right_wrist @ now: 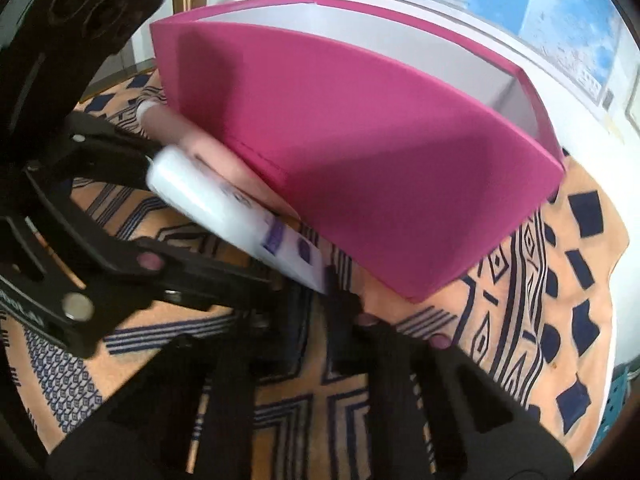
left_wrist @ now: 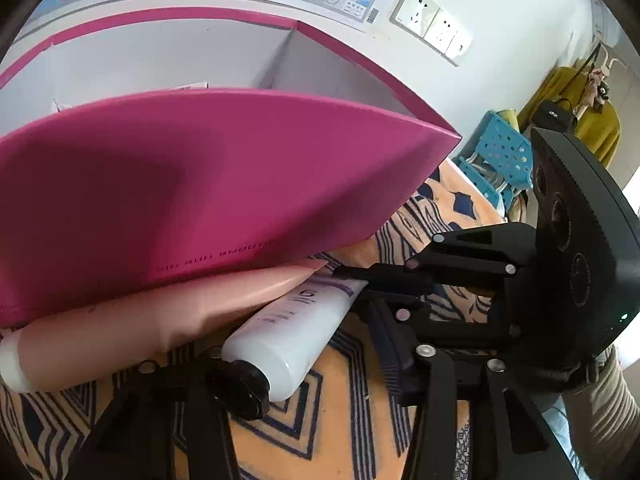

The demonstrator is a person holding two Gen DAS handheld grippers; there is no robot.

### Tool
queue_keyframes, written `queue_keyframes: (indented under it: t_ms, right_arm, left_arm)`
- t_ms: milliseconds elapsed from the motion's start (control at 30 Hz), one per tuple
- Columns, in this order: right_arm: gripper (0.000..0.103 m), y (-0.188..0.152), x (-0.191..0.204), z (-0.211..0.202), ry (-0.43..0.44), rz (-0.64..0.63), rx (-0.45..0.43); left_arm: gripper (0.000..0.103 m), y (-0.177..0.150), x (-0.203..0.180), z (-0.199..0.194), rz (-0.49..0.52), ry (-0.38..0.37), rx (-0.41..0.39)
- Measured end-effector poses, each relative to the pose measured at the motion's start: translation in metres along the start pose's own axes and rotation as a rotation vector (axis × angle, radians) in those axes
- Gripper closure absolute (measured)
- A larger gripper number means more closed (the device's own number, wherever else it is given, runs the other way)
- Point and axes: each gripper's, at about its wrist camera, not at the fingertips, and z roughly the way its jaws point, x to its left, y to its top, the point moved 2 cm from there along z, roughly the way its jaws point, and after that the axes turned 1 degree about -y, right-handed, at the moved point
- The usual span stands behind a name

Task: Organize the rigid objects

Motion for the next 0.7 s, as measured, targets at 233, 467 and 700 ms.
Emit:
queue_keyframes:
  t_ms: [233, 467, 700]
  right_arm:
    - [0.099, 0.002, 0.011, -0.003, -0.02, -0.023, -0.029]
    - [0.099, 0.01, 0.021, -0.037, -0.018, -0.025, -0.103]
    - [0.099, 0.048, 0.018, -0.086, -0.038, -0.007, -0.189]
  left_arm:
    - [0.059, -0.006, -0.005, -0.02, 0.019, -0.014, -0.022]
    - [0.059, 0.004, -0.022, -0.064, 0.071, -0.033, -0.069]
    - [0.059, 0.04, -0.04, -0.115, 0.131, -0.025, -0.133]
